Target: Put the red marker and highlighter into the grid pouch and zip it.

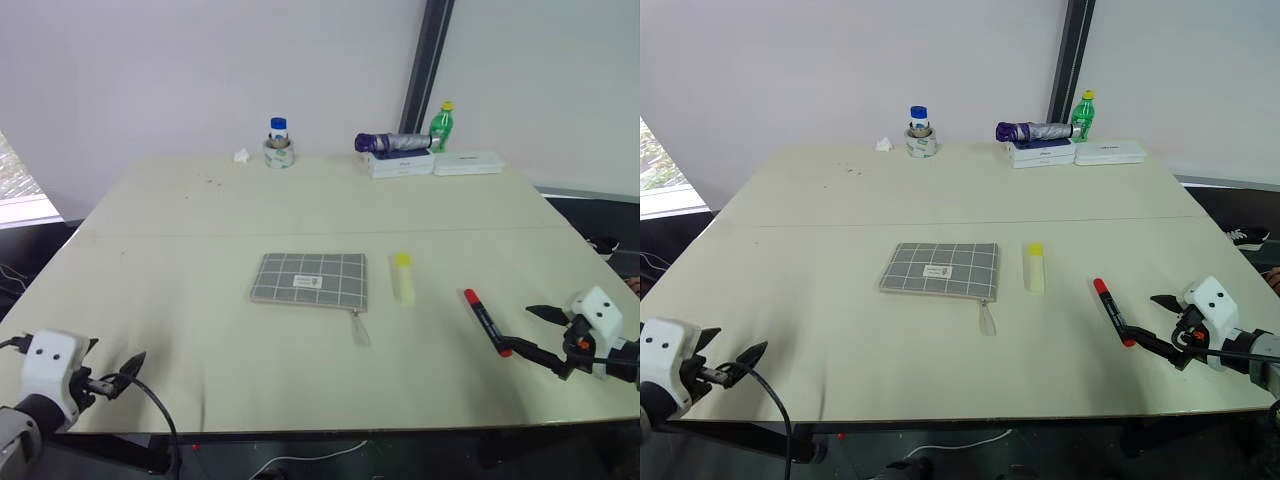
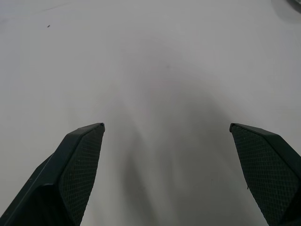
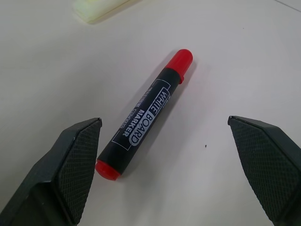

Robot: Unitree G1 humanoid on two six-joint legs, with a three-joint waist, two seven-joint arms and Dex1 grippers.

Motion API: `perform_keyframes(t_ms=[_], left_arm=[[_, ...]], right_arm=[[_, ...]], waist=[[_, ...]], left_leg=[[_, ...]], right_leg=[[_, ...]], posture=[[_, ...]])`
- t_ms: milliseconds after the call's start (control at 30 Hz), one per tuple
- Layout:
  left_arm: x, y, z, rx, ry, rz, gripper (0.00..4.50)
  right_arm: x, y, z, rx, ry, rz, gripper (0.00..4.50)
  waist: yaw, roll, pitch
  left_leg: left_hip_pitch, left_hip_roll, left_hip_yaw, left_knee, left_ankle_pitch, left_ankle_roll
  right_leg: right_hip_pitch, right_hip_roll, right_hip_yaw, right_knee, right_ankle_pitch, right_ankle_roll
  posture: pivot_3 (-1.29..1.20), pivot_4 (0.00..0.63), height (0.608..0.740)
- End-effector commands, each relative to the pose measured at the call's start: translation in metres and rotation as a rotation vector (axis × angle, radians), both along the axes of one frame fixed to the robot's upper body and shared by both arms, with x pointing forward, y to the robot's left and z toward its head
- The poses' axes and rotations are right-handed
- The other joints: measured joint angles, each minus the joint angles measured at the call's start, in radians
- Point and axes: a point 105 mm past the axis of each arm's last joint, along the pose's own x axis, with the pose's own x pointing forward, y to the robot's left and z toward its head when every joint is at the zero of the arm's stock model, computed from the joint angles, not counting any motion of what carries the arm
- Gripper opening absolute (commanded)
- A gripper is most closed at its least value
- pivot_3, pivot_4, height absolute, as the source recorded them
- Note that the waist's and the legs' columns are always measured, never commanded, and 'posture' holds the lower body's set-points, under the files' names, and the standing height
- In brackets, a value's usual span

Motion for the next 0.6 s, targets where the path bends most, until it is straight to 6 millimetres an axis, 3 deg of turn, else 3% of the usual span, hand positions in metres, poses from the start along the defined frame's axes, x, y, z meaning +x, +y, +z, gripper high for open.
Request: perform_keyframes(t_ms=[33,400,600], left_arm=[[0.000,0.000,0.017,0.042,-0.052,-0.017,4.50],[0.003,-0.002,0.017,0.015,-0.061,-0.013,4.50],[0.012,-0.014,0.019,-0.014,-0.088,-0.035,4.50]], right_arm=[[0.002,0.003,0.014,-0.030,-0.040,0.024,4.47],[0.005,0.008,0.015,-0.025,-0.043,0.033,4.47],[0.018,0.022,0.024,-0.006,-0.087,0.056,4.47]], waist=[[0.000,0.000,0.000],[-0.001,0.000,0.000],[-0.001,0.000,0.000]], left_leg=[[0.000,0.000,0.000,0.000,0.000,0.000],[0.000,0.000,0.000,0.000,0.000,0.000],[0.000,0.000,0.000,0.000,0.000,0.000]], right_leg=[[0.000,0.000,0.000,0.000,0.000,0.000],[0.000,0.000,0.000,0.000,0.000,0.000],[0.000,0.000,0.000,0.000,0.000,0.000]], posture=[[0.00,0.150,0.737],[0.00,0.150,0.737],[0.00,0.150,0.737]])
